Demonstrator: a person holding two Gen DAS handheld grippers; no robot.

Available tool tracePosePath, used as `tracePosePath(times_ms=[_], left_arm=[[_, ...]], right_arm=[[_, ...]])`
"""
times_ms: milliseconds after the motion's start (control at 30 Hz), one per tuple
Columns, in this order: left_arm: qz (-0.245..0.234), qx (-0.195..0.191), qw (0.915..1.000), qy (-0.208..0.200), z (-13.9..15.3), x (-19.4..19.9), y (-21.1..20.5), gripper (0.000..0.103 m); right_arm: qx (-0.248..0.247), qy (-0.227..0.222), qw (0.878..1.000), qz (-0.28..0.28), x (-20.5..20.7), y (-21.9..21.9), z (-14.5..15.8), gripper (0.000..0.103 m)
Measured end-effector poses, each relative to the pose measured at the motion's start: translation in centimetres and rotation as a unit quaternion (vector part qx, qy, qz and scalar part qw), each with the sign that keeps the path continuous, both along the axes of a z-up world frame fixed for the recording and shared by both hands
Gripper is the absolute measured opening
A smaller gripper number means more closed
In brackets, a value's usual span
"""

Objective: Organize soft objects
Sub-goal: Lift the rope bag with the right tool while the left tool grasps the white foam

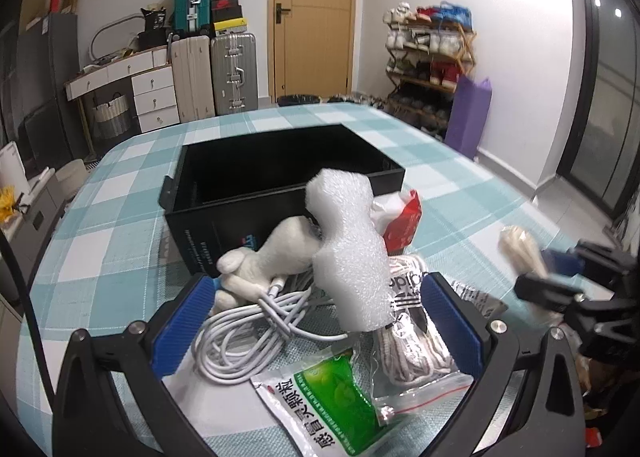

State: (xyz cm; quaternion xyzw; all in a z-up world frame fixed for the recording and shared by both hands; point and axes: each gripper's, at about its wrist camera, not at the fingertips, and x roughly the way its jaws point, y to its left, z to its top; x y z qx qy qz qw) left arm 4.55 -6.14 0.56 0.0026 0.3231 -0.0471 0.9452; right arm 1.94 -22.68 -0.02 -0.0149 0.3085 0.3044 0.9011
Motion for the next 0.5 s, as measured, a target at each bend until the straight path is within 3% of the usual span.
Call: tracePosePath(times_ms=[33, 133, 300, 500], left_arm=[[-0.001, 0.012, 0.9999, 0.003, -0.2, 0.2, -0.4, 0.101], [-0.006, 0.042, 0.999, 0.013, -0.6, 0.6, -1.4, 0.085], [-0.019, 0.069, 0.9973, 0.017, -1.1, 0.7, -2.5, 0.039], [-0.026, 0.044, 0.9987, 0.005, -0.1, 0.0, -1.6, 0.036]], right_arm=[[0.002, -0.001, 1.0, -0.001, 0.0, -0.1, 0.1, 0.037], [0.004, -0.001, 1.0, -0.003, 0.1, -0.2, 0.1, 0.037], [0.006, 0.001, 1.0, -0.001, 0.1, -0.2, 0.0, 0.037], [0.007, -0.003, 1.0, -0.001, 0.2, -0.3, 0.1, 0.037]])
